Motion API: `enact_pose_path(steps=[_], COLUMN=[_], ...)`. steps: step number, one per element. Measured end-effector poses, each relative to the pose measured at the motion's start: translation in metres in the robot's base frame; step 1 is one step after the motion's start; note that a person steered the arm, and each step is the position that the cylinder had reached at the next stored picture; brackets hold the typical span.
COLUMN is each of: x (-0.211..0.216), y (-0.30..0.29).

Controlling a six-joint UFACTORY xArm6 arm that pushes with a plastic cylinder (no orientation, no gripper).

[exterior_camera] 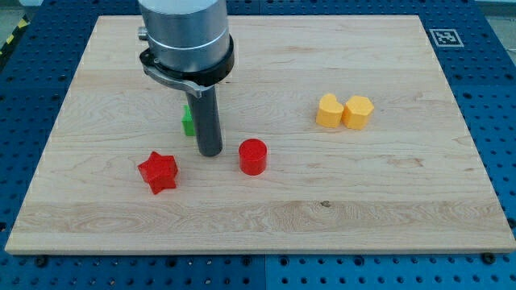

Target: Slide the green star to the bottom of the green circle

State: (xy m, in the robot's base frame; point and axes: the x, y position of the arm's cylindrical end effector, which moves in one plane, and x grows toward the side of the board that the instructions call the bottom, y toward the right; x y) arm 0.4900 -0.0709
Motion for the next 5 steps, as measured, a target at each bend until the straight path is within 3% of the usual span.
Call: enact_pose_path(steps=[5], x=[-0.023], y=[-0.024])
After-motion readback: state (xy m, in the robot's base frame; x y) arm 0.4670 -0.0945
